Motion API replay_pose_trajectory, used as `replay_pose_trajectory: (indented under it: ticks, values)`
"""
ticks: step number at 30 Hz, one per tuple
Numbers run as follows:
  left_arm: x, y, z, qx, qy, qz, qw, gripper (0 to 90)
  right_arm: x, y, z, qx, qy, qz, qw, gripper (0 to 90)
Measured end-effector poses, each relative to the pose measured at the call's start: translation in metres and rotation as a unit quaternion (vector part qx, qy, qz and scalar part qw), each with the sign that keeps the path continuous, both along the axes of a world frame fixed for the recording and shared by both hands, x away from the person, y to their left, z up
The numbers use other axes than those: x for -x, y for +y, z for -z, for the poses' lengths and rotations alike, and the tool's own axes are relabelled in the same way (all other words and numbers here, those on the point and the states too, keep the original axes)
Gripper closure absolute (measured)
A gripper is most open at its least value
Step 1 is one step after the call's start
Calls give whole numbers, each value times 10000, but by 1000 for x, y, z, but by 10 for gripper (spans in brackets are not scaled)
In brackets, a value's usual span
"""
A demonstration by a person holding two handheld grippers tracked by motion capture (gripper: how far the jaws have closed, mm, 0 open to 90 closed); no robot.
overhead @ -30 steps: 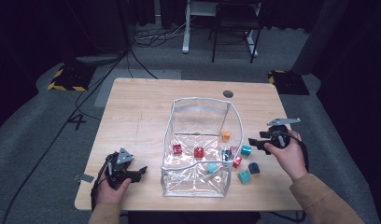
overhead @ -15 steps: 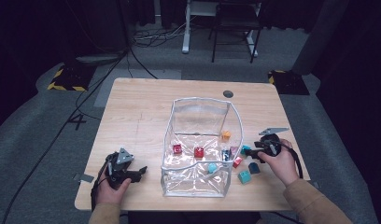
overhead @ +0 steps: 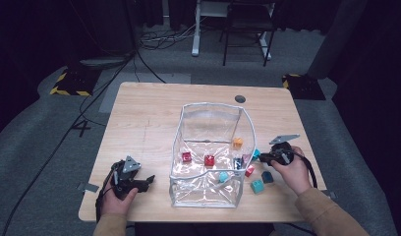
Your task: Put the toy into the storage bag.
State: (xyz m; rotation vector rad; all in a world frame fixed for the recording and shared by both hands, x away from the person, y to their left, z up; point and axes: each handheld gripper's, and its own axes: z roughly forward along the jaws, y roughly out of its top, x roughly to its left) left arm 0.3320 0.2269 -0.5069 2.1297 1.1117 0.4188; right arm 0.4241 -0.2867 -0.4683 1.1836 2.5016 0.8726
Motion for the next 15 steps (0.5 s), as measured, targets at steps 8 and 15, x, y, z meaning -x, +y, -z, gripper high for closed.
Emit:
replay_pose_trajectory:
  ticks: [8,15]
  values:
    - [0,0,0,0,0,0,10000,242,-4,8,3,-9,-131,25,9999,401]
    - [0,0,0,0,-1,-1,10000,242,-14,16,13,-50,-12,77,10000,401]
